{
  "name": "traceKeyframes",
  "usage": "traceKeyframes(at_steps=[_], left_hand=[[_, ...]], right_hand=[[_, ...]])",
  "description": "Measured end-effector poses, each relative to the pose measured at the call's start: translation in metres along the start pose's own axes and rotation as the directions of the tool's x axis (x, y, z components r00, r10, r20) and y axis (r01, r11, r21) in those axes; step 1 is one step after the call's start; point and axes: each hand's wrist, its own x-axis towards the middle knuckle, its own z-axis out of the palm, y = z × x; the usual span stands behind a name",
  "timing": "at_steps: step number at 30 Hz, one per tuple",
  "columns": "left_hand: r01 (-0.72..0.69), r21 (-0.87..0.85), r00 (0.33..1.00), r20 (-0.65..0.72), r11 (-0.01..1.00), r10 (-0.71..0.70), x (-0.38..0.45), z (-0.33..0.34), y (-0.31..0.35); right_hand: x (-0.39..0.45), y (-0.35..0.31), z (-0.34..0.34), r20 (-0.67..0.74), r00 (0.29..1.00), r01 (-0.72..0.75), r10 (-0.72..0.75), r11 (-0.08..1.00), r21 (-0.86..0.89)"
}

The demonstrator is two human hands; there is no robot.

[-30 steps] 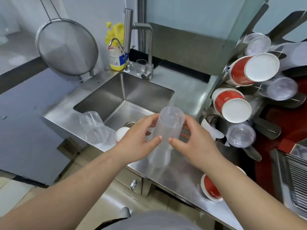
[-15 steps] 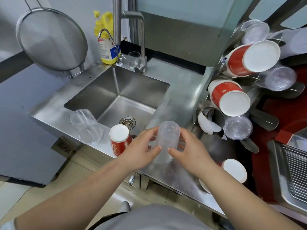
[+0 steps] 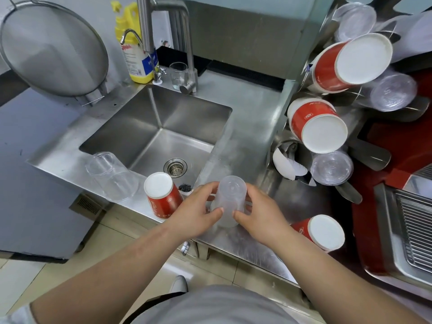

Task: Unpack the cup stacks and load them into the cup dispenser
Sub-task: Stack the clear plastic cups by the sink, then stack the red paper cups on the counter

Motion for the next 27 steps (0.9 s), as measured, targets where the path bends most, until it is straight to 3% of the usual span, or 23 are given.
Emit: traceKeyframes(at_steps=[13, 16, 21, 27], left_hand=[[-0.017, 0.085, 0.999, 0.029, 0.996, 0.014, 0.007, -0.013, 0.017], [-0.042, 0.192, 0.999, 0.014, 0.981, 0.04, 0.008, -0.023, 0.03], [-0.241, 0.513, 0.97, 0.12, 0.824, 0.21, 0.018, -0.043, 0.059], [-0.398, 0.708, 0.906, 0.402, 0.584, 0.131, 0.044, -0.057, 0.109]], right_hand=[[0.002, -0.009, -0.014, 0.048, 0.999, -0.01, 0.018, 0.987, -0.159], [0.006, -0.018, -0.028, 0.097, 0.995, -0.011, 0.037, 0.965, -0.26], [0.017, -0.049, -0.06, 0.227, 0.967, 0.02, 0.111, 0.863, -0.505], [0.004, -0.084, -0.103, 0.369, 0.926, 0.216, 0.079, 0.691, -0.69]])
